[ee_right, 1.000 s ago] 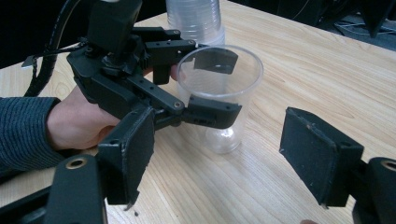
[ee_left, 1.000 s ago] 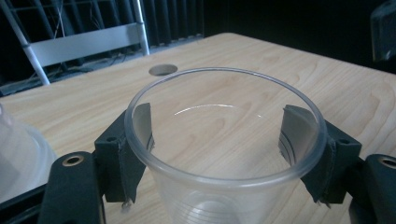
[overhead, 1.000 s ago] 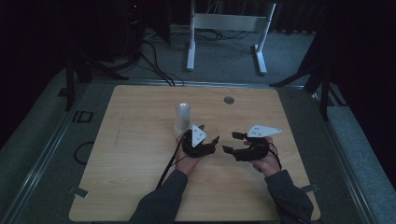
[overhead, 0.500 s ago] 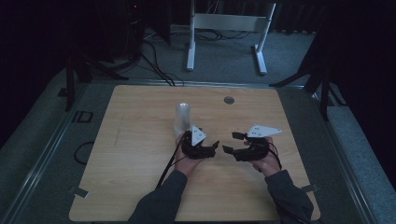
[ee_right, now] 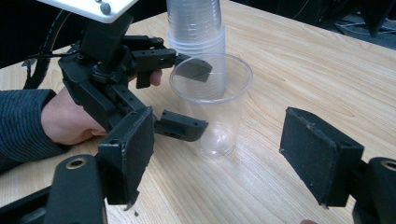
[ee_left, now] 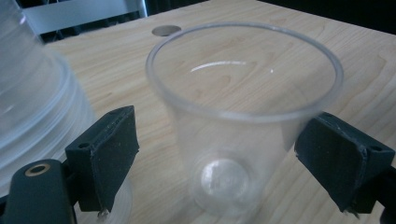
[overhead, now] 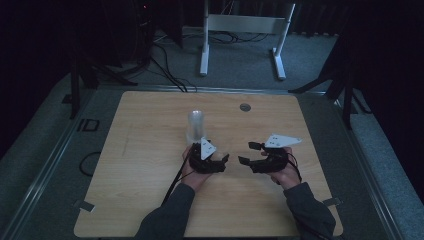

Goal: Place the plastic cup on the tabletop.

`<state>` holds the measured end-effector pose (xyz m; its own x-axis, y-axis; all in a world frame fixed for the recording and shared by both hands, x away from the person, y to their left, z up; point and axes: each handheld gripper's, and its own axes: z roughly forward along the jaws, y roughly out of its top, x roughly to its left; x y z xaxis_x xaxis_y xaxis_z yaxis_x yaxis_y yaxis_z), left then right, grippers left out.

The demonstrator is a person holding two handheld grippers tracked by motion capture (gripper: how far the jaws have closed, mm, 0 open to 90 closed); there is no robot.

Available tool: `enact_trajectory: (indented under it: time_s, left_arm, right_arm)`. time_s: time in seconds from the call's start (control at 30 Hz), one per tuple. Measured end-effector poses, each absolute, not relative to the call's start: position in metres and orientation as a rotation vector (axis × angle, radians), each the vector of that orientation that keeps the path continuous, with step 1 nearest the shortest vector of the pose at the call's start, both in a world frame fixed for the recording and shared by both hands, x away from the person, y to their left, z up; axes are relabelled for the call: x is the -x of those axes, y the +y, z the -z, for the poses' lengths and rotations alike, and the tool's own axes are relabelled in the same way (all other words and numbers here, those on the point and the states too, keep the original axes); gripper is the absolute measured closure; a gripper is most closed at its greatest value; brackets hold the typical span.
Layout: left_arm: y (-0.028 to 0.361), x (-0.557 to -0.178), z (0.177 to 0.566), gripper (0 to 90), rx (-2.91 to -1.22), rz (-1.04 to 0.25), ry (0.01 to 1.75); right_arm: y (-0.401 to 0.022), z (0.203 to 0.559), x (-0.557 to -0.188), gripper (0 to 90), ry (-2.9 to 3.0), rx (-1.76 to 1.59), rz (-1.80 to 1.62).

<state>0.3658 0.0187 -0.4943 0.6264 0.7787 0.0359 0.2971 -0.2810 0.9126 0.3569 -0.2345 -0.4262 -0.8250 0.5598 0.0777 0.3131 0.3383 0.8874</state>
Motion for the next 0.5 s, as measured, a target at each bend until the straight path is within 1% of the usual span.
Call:
enact_trajectory:
  time_s: [0.5]
  left_arm:
    - [0.040, -0.344, 0.498, 14.2, -1.867, -0.575, 0.843]
  right_arm:
    - [-0.235, 0.425, -0.357, 25.9, 2.361, -0.784, -1.480]
